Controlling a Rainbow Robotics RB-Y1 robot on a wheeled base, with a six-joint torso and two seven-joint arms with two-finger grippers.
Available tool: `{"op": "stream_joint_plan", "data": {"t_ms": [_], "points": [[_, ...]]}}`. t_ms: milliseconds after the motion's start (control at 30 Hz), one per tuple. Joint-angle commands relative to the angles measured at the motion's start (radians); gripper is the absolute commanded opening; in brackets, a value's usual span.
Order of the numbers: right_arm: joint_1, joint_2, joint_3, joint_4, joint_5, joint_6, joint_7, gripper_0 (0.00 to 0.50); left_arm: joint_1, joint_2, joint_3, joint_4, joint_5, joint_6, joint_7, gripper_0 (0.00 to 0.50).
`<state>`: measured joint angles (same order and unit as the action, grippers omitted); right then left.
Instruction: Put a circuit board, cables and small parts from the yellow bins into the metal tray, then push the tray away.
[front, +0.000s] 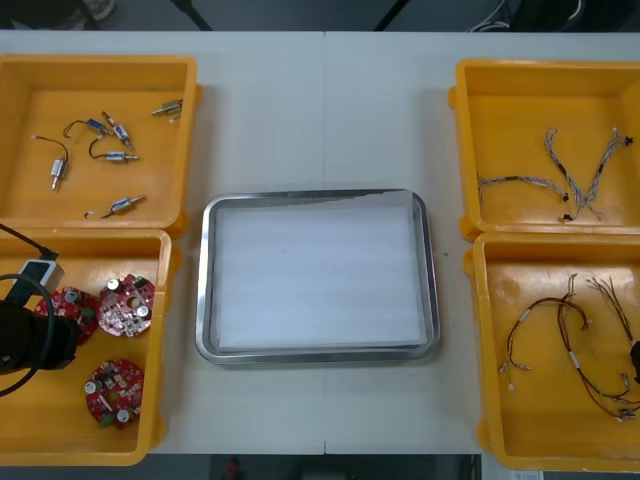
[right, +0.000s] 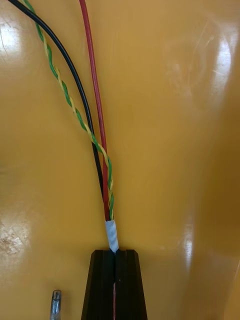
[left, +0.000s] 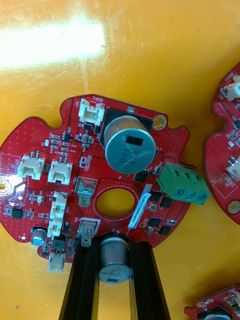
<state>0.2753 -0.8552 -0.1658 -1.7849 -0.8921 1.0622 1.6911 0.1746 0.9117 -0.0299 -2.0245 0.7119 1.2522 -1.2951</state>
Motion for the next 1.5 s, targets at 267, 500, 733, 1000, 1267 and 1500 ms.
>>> {"op": "stream_joint_plan", "data": {"t_ms": [267,500,733,1000,1267,1500], "points": [[-0.005,-0.016,-0.136,-0.174,-0.031,0.206,0.004,0.000,0.020,0.052,0.113,-0.048,0.029,0.089,-0.027,0.000],[-0.011,-0.016,-0.259,-0.306,-0.060,0.360,0.002,0.000,-0.052,0.052,0.248,-0.152,0.127,0.362,-0.021,0.000],[-0.073,-0.016,-0.334,-0.396,-0.093,0.533,-0.011,0.000,-0.135,0.052,0.303,-0.240,0.179,0.536,0.007,0.000],[-0.179,-0.018,-0.386,-0.493,-0.128,0.757,-0.042,0.000,-0.285,0.052,0.298,-0.284,0.256,0.668,0.111,0.000],[-0.304,-0.021,-0.391,-0.571,-0.177,0.858,-0.074,0.000,-0.443,0.052,0.199,-0.333,0.322,0.668,0.224,0.000],[-0.383,-0.048,-0.377,-0.593,-0.265,0.858,-0.103,0.000,-0.578,0.050,-0.002,-0.373,0.324,0.668,0.384,0.000]]}}
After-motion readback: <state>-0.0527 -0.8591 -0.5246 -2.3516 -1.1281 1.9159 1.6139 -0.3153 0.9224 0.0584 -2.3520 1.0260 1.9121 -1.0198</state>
